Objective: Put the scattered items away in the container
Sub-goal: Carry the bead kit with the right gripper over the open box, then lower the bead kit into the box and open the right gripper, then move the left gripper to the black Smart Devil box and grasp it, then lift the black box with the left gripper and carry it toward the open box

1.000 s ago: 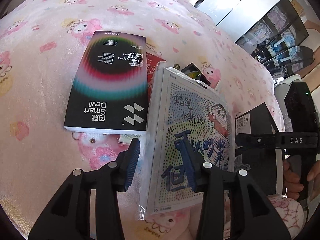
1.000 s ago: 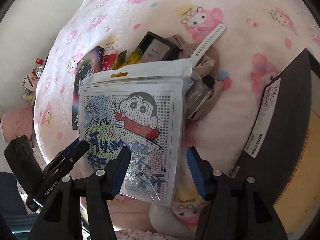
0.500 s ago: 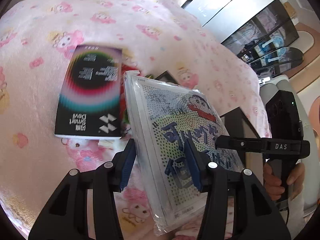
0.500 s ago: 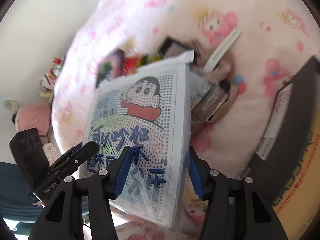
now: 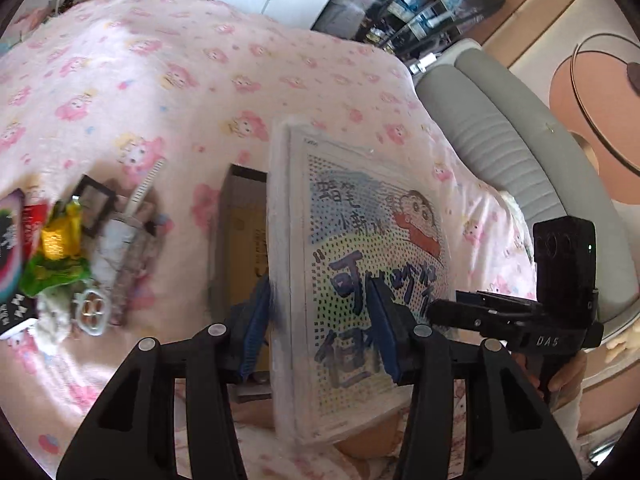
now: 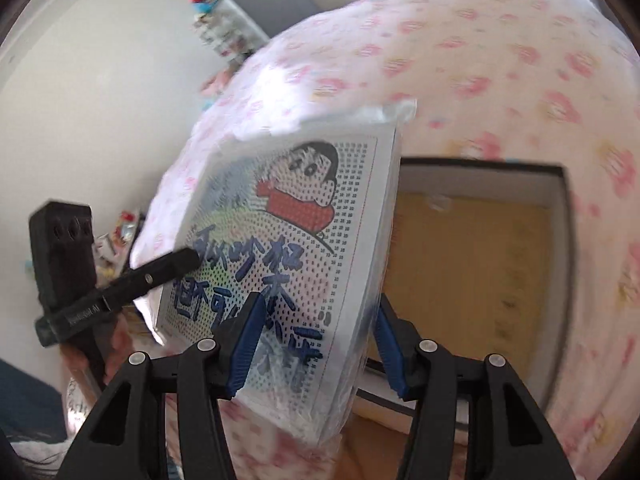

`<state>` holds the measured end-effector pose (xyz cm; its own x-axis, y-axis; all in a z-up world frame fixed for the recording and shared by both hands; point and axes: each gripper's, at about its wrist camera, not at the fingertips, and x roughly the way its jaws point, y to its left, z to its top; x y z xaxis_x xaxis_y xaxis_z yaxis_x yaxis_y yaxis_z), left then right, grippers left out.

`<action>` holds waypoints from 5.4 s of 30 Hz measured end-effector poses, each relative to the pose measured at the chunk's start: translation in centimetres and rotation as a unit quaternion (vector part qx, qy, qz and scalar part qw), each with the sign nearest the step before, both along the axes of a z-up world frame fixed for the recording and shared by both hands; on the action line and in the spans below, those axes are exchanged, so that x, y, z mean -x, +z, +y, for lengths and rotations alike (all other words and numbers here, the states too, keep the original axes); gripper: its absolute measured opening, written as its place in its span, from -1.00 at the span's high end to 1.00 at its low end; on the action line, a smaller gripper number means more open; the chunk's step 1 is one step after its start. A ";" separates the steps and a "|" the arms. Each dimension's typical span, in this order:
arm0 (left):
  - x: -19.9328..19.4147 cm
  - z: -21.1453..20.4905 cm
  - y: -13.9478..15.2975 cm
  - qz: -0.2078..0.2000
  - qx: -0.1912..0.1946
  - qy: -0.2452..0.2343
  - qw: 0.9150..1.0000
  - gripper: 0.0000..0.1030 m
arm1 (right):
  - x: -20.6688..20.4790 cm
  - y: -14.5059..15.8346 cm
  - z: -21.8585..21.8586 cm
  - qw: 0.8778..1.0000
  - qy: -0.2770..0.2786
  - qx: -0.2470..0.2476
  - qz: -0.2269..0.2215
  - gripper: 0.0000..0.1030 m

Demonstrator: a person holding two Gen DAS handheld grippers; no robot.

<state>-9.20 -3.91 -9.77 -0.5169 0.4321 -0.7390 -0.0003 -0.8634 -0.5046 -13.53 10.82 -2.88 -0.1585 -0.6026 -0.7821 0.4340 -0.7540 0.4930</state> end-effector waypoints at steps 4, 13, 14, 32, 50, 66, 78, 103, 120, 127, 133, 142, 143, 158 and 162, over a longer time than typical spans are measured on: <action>2.9 4.9 -3.9 -0.067 -0.011 -0.039 0.997 0.07 | 0.1 -3.5 5.2 0.997 -0.055 -0.046 -0.008 0.03; 3.7 6.3 -8.6 -0.140 -0.027 -0.038 0.989 -0.02 | 1.4 -7.6 6.8 0.993 -0.090 -0.064 -0.036 0.01; 3.5 6.5 -8.7 -0.142 -0.019 -0.037 0.989 -0.07 | 1.8 -7.9 7.0 0.993 -0.089 -0.065 -0.041 0.00; 2.8 4.7 -8.7 -0.165 -0.032 -0.025 0.985 -0.11 | 2.3 -9.0 4.7 0.991 -0.109 -0.076 -0.024 -0.11; 2.4 1.2 -8.3 -0.157 0.066 0.014 0.985 0.23 | 2.6 -6.7 4.0 0.989 -0.084 -0.107 0.059 -0.12; 5.8 5.4 -11.0 -0.214 0.057 -0.051 0.974 0.21 | 2.7 -7.5 10.5 0.983 -0.171 0.029 0.063 -0.08; 4.9 2.8 -9.3 -0.196 0.046 -0.046 0.978 0.20 | 1.4 -7.7 9.0 0.981 -0.156 -0.014 0.113 -0.06; -10.5 -0.2 7.9 0.096 0.045 -0.022 0.994 -0.05 | -7.5 4.7 -2.6 0.969 -0.058 -0.093 0.220 -0.08; -18.5 -27.0 -4.9 -0.030 0.042 0.313 0.948 -0.06 | -4.3 -1.9 -31.4 0.957 0.268 -0.074 0.079 0.02; -18.5 -34.2 -11.7 -0.055 -0.024 0.381 0.923 -0.07 | -4.5 -7.6 -35.6 0.922 0.363 -0.130 0.041 0.02; -15.3 -37.3 -15.1 -0.052 -0.043 0.366 0.928 -0.09 | -2.1 -9.7 -36.1 0.928 0.345 -0.139 0.015 0.02; -14.8 -31.6 -13.4 -0.060 -0.064 0.286 0.954 0.28 | -0.2 -11.4 -38.4 0.942 0.319 -0.104 -0.012 0.02; -14.9 -31.2 -13.5 -0.058 -0.058 0.288 0.954 0.22 | 0.2 -11.9 -38.7 0.945 0.309 -0.108 -0.016 0.02; -17.2 -32.1 -15.0 -0.047 -0.140 0.335 0.931 0.40 | -0.4 -12.3 -40.2 0.947 0.309 -0.090 0.006 0.02; -18.0 -31.3 -14.5 -0.049 -0.145 0.342 0.927 0.42 | 1.0 -12.2 -40.6 0.948 0.307 -0.002 -0.085 0.03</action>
<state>8.81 -35.25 -24.29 -0.6801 0.2163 -0.7005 0.5552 -0.4721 -0.6848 -14.55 -29.79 -15.11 0.3507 -0.5374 -0.7670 0.7061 -0.3862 0.5935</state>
